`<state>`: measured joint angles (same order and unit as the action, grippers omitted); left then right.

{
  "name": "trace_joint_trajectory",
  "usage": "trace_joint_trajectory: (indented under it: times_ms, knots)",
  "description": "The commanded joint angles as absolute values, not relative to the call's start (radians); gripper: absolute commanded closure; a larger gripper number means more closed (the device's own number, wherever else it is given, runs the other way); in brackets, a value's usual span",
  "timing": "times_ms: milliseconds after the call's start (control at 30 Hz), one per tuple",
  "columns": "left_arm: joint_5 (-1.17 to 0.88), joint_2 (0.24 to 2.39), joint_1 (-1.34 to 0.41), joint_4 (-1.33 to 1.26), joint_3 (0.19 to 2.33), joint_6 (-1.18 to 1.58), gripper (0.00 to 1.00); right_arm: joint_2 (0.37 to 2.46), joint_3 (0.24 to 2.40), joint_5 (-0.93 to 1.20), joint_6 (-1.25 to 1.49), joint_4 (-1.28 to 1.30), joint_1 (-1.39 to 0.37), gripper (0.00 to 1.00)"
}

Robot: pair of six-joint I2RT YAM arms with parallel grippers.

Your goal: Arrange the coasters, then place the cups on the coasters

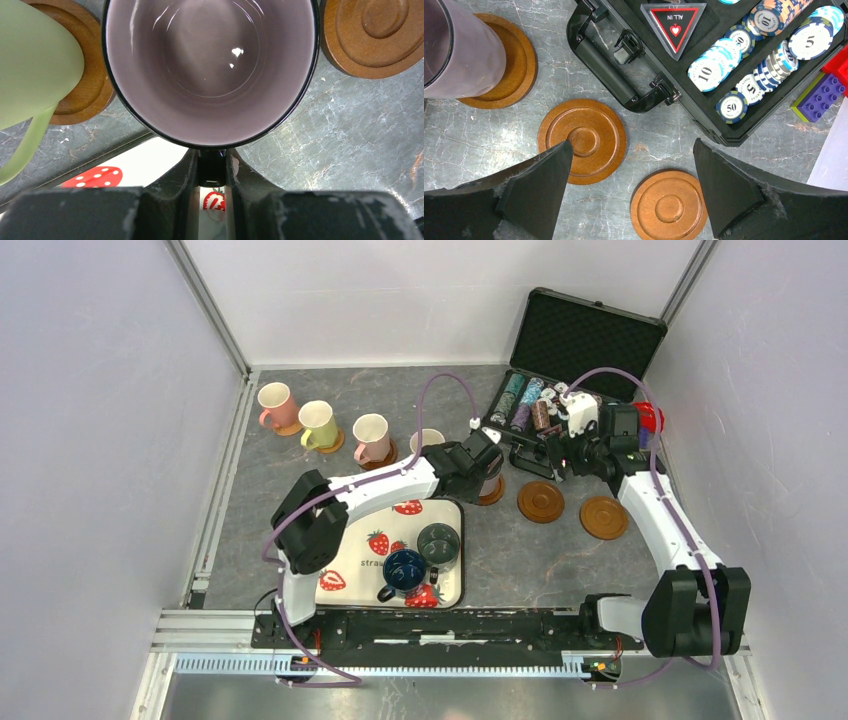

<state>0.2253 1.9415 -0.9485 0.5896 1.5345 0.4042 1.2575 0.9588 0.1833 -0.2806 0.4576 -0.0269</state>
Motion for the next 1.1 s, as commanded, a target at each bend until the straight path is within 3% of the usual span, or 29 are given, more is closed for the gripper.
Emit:
trace_joint_trajectory:
  times_ms: [0, 167, 600, 1067]
  knots:
    - [0.238, 1.943, -0.957, 0.472, 1.543, 0.461, 0.91, 1.218, 0.94, 0.199, -0.27, 0.439, -0.023, 0.02]
    - [0.247, 1.959, -0.956, 0.46, 1.546, 0.464, 0.91, 1.199, 0.927, 0.199, -0.272, 0.442, -0.023, 0.02]
    - [0.271, 1.979, -0.957, 0.431, 1.508, 0.473, 0.79, 1.179, 0.913, 0.201, -0.273, 0.45, -0.022, 0.02]
    - [0.252, 1.928, -0.959, 0.455, 1.465, 0.501, 0.77, 1.171, 0.901, 0.202, -0.274, 0.446, -0.021, 0.02]
